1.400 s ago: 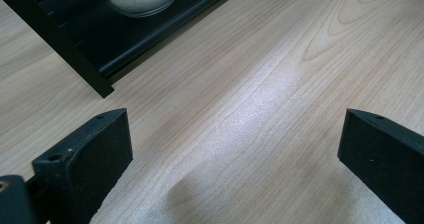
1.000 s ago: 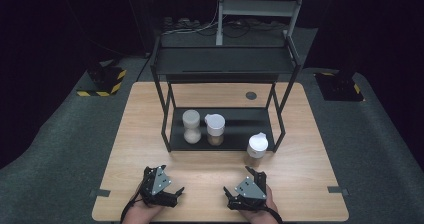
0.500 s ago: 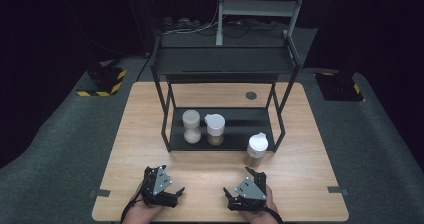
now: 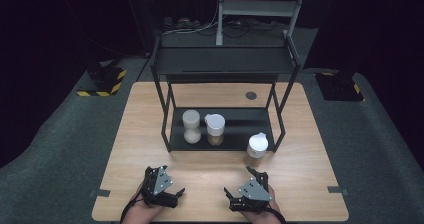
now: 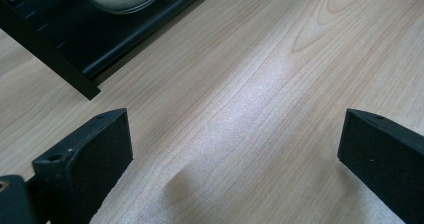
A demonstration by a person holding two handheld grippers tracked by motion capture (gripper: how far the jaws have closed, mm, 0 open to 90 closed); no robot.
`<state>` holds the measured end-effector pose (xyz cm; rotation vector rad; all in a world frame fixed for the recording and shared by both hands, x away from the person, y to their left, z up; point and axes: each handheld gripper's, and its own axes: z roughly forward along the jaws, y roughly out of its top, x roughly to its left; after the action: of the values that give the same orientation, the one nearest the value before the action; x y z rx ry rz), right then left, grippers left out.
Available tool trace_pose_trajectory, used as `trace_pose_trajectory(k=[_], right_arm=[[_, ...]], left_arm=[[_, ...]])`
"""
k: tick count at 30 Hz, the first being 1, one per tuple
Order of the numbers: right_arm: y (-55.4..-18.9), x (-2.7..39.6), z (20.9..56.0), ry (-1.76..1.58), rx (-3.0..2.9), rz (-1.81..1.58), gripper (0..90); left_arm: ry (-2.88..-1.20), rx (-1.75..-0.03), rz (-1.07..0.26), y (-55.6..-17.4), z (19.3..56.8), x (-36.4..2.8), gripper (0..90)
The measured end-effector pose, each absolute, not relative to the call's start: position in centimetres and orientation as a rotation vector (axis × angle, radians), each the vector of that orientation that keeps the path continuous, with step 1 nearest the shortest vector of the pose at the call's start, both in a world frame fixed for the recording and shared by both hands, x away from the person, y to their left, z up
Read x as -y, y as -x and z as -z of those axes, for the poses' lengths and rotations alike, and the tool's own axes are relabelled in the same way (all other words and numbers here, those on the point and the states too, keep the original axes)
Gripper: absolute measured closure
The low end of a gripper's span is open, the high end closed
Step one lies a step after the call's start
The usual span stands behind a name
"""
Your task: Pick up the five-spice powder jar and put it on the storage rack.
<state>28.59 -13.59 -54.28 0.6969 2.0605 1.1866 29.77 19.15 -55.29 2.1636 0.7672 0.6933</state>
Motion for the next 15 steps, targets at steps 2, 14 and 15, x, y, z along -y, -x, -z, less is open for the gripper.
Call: trace_pose_trajectory(k=[2,14,15], right_arm=[[-28.5,13.7,54.1,-0.698,-2.058,-1.195,0.0],[-27.8,14.7,52.9,-0.715,-2.027,-1.255,0.0],[-27.8,14.7,52.8,-0.721,-2.023,-1.257,0.0]], left_arm=[[-2.165,-0.768,-0.693,-29.8,55.3,-19.1,1.3],[-2.161,-0.762,-0.697,-29.7,55.3,-19.2,1.3],[-2.161,-0.762,-0.697,-29.7,55.3,-19.2,1.3]])
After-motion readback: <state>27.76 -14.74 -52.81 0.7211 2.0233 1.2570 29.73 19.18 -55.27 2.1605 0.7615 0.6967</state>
